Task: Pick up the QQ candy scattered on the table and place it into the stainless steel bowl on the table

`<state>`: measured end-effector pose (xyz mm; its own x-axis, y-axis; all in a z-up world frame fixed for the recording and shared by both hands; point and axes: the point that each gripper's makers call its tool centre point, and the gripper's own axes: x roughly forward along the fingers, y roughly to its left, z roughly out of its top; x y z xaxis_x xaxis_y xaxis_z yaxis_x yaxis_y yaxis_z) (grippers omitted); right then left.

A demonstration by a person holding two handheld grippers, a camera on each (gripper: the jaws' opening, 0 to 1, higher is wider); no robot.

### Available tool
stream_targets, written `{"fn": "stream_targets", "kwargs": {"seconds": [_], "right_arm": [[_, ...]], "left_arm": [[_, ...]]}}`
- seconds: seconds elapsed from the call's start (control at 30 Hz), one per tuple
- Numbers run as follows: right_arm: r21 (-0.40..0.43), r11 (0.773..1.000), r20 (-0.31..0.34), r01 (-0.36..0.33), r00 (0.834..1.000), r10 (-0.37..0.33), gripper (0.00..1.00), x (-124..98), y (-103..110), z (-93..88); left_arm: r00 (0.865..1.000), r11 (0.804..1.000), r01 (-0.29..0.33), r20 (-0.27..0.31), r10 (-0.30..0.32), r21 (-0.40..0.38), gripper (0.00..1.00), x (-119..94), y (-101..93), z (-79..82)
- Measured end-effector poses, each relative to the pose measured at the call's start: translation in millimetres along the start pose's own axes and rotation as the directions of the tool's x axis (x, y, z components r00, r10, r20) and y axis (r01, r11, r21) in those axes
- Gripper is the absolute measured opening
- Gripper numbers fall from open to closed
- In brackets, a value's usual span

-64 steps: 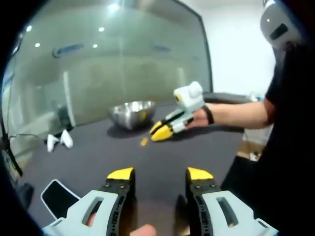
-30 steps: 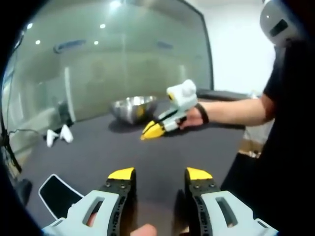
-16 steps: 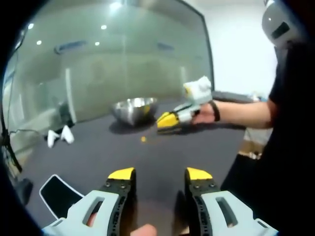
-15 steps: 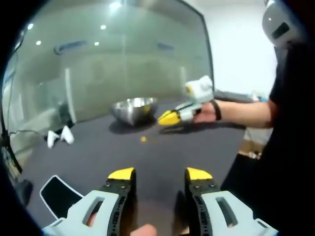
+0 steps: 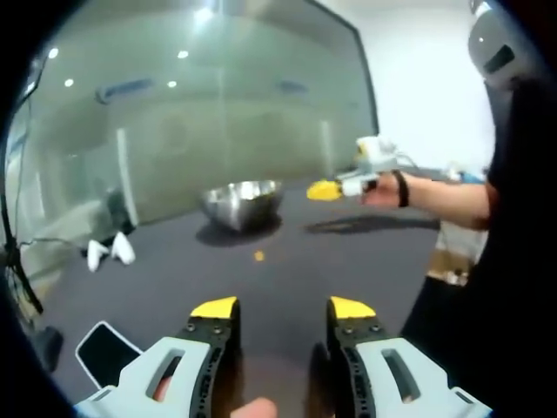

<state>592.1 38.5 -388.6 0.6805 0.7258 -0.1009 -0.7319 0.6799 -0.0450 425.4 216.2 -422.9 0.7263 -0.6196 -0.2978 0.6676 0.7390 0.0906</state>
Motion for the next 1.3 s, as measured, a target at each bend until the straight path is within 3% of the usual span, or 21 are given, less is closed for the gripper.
{"fn": "stream_targets", "kwargs": {"seconds": [0.23,0.33,0.57,1.0,1.07,1.13,1.3], "right_arm": [[-0.070,0.998,0.033,0.008,0.999,-0.006,0.08,32,-10,41.4],[-0.090,0.996,0.031,0.022,0.999,-0.019,0.08,50,-17,49.9],[-0.130,0.990,-0.033,0.063,0.997,-0.067,0.08,92,-52,42.0],[-0.083,0.993,-0.057,0.083,0.995,-0.087,0.09,98,-66,29.7],[-0.105,0.992,-0.061,0.067,0.995,-0.073,0.12,99,-64,26.9],[-0.094,0.993,-0.067,0.065,0.995,-0.072,0.22,98,-65,24.3],[-0.085,0.994,-0.054,0.076,0.995,-0.080,0.20,95,-69,25.8]], "left_arm": [[1.000,1.000,0.008,-0.015,-0.008,-0.015,0.41,-1,-3.1,-5.2],[1.000,1.000,0.007,-0.020,-0.008,-0.011,0.41,-1,-4.1,-5.7],[1.000,1.000,0.005,-0.015,-0.005,-0.010,0.41,-3,-5.5,-4.1],[1.000,1.000,0.011,-0.009,-0.011,-0.013,0.42,-3,-5.7,-3.1],[1.000,1.000,0.013,-0.010,-0.013,-0.005,0.42,-3,-6.3,-2.8],[1.000,1.000,0.014,-0.007,-0.014,-0.004,0.42,-3,-6.5,-2.4],[1.000,1.000,0.012,-0.015,-0.012,-0.005,0.42,-1,-6.2,-4.6]]}}
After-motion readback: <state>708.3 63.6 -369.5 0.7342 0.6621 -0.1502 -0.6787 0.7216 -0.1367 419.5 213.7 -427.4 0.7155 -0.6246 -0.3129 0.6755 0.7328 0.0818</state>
